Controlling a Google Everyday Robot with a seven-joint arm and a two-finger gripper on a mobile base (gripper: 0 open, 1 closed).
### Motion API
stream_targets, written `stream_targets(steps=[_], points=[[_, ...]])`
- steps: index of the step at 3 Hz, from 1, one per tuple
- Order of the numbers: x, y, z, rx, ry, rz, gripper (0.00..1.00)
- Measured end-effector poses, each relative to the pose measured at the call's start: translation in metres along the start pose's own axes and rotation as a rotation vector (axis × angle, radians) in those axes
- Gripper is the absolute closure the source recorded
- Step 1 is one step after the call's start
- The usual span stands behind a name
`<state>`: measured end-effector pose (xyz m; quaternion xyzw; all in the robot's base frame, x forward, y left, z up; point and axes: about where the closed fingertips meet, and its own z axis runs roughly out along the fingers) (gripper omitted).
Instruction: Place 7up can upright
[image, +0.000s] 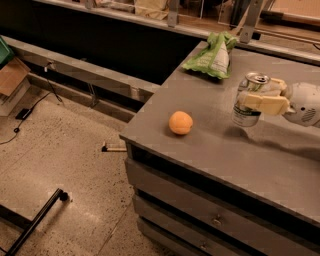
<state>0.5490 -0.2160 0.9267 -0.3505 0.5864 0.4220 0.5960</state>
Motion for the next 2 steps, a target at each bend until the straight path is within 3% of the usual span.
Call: stream_targets(steps=[1, 2], points=[[0.0004, 0.0033, -0.0032, 0.041, -0.031, -0.081, 0.59], [-0.0005, 0.0041, -0.0008, 0.037, -0.030, -0.090, 0.36]])
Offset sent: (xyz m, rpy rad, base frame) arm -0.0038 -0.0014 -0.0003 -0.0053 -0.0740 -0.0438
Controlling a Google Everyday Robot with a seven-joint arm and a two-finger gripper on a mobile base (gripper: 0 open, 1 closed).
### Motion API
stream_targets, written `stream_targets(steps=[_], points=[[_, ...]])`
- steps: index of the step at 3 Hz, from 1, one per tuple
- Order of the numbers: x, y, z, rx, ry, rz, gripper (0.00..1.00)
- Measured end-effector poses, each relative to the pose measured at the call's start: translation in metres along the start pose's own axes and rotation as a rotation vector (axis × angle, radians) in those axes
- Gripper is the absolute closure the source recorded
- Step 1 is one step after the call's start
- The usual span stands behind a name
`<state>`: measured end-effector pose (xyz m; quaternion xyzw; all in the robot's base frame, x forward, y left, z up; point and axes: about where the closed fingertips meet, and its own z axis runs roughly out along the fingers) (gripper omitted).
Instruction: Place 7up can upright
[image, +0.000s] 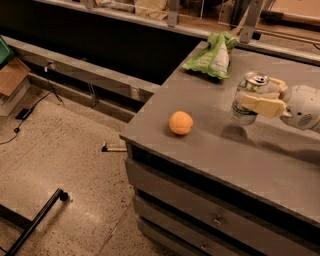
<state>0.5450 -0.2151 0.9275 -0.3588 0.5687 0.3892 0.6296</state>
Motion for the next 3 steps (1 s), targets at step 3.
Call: stream_targets(steps=[3], points=[[0.0035, 0.0054, 0.0041, -0.025, 0.011, 0.006, 0.00]])
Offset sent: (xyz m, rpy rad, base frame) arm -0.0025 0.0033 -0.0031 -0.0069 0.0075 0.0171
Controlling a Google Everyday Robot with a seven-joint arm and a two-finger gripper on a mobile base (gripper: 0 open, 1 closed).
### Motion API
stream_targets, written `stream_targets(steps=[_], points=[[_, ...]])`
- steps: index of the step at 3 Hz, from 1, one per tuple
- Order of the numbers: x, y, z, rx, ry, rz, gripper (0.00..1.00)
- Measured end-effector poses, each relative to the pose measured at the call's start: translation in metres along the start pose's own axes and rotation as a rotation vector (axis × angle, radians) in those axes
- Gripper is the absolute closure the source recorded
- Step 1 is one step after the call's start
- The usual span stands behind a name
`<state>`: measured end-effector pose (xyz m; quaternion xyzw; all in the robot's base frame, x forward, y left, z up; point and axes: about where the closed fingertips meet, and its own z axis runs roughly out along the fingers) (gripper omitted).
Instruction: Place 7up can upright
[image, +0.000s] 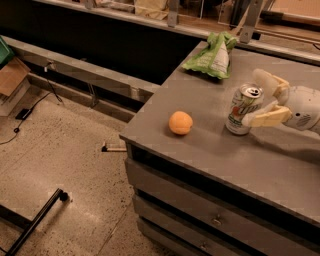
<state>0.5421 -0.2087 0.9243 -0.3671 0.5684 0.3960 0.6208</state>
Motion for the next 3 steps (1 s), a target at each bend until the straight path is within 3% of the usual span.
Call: stream_targets(steps=[1, 2, 3], points=[[-0.002, -0.009, -0.010, -0.001, 0.044, -0.026, 0.00], [-0.017, -0.036, -0.048, 0.056, 0.138, -0.109, 0.00], [-0.017, -0.036, -0.048, 0.055, 0.138, -0.108, 0.00]])
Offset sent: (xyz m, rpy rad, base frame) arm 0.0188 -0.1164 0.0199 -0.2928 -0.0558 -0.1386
